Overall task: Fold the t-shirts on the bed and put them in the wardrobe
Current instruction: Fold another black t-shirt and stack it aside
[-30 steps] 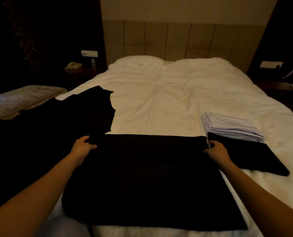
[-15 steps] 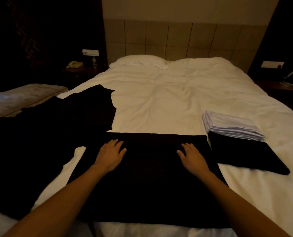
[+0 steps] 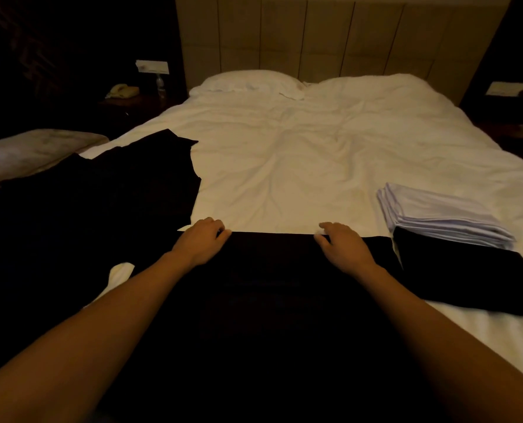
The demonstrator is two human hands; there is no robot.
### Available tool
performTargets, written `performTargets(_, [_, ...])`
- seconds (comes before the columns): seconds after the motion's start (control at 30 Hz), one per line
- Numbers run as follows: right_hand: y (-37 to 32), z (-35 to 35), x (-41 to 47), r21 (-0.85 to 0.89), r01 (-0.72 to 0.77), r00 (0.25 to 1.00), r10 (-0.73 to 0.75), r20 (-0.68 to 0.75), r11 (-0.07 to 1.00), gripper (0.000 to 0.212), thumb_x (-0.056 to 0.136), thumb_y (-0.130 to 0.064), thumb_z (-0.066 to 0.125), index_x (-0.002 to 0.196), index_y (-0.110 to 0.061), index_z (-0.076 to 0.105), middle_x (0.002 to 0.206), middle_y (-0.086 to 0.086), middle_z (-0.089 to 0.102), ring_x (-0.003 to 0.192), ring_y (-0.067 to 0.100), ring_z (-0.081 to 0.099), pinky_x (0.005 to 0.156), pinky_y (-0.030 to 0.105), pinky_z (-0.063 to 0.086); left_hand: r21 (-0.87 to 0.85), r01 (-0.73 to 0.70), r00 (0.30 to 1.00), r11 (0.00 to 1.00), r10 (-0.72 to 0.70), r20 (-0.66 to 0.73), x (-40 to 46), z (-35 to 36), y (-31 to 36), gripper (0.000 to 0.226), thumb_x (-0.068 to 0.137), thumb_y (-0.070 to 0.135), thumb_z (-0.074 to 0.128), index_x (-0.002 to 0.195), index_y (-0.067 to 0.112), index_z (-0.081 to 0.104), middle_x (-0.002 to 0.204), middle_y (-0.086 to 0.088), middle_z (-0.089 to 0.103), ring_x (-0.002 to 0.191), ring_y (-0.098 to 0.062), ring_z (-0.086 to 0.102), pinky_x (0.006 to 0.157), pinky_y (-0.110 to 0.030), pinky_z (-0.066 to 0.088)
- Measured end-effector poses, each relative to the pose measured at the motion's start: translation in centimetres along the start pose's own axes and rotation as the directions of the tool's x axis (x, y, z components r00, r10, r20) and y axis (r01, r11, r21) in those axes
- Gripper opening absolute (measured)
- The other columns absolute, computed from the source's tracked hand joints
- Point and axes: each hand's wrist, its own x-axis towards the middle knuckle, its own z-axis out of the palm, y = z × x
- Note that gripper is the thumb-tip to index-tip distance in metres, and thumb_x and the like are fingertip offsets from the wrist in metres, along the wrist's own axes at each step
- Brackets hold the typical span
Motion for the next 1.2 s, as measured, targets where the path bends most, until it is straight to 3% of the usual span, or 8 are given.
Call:
performTargets(0.13, [1.1,0.8,0.9,-0.128,0.045,0.998,-0.049,-0.032,0.991,0.044,0.099,-0.052,0.042,0.108,-0.015,0.065,0.102,0.007,0.063,0.096,0.026,0.056,0.081,0.037,0.042,0.057,0.033,0.999,0.998,-0.030,-0.044,1.0,0.7,-1.0,0.048,0.101,0.052,0.033,0.087,0.015,0.060,0.086,-0.002,0.058,0.079,-0.021,0.057,0.070,-0.035,0.044])
performTargets(0.33, [1.5,0.9,1.3,-0.274,0.108,0.992,-0.123,-0.038,0.956,0.066,0.084,-0.076,0.030,0.081,-0.014,0.051,0.073,0.001,0.048,0.068,0.021,0.047,0.063,0.035,0.034,0.092,0.009,1.000,0.996,-0.009,-0.008,1.4,1.1,-1.5,0.059,0.098,0.061,0.030,0.074,0.014,0.055,0.071,0.000,0.056,0.067,-0.017,0.054,0.064,-0.033,0.042])
performTargets(0.43, [1.3,-0.1,1.9,-0.333,0.124,0.982,-0.164,-0.094,0.935,0.074,0.074,-0.082,0.020,0.076,-0.014,0.048,0.070,0.002,0.045,0.067,0.024,0.046,0.061,0.037,0.033,0.119,-0.021,0.996,0.993,0.031,-0.083,2.2,0.3,-1.4,0.059,0.096,0.064,0.031,0.071,0.015,0.053,0.070,0.001,0.055,0.067,-0.019,0.053,0.068,-0.034,0.042])
performTargets(0.57, [1.0,-1.7,2.7,-0.368,0.107,0.958,-0.195,-0.209,0.924,0.061,0.081,-0.074,0.043,0.074,-0.013,0.046,0.070,0.006,0.046,0.068,0.028,0.047,0.063,0.035,0.026,0.208,-0.091,0.968,0.974,0.136,-0.211,3.5,-1.9,-0.9,0.055,0.095,0.066,0.033,0.077,0.017,0.052,0.074,0.001,0.053,0.072,-0.022,0.054,0.085,-0.039,0.042])
performTargets(0.77, [0.0,-3.9,1.5,-0.316,0.045,0.921,-0.162,-0.354,0.948,0.057,0.083,-0.071,0.048,0.079,-0.014,0.051,0.076,-0.001,0.042,0.076,0.024,0.047,0.068,0.034,0.027,0.256,-0.137,0.896,0.957,0.230,-0.380,2.7,-4.8,0.3,0.052,0.091,0.067,0.037,0.082,0.019,0.054,0.077,0.004,0.052,0.072,-0.016,0.050,0.080,-0.036,0.041])
performTargets(1.0, [-1.3,-5.7,-4.5,-0.240,0.117,0.837,-0.226,-0.498,0.964,0.038,0.085,-0.053,0.063,0.089,-0.015,0.067,0.080,0.004,0.056,0.078,0.026,0.052,0.070,0.033,0.027,0.299,-0.232,0.811,0.926,0.354,-0.466,-2.6,-6.3,0.4,0.056,0.092,0.065,0.031,0.085,0.017,0.060,0.080,0.003,0.050,0.074,-0.018,0.048,0.071,-0.037,0.039])
performTargets(1.2, [-2.1,-5.1,-11.3,-0.229,0.153,0.816,-0.254,-0.519,0.961,0.049,0.085,-0.060,0.044,0.081,-0.018,0.069,0.075,0.001,0.052,0.071,0.025,0.050,0.066,0.030,0.023,0.244,-0.261,0.755,0.934,0.355,-0.551,-10.2,-5.3,1.0,0.064,0.097,0.065,0.026,0.088,0.015,0.065,0.083,-0.001,0.058,0.077,-0.021,0.051,0.071,-0.034,0.029])
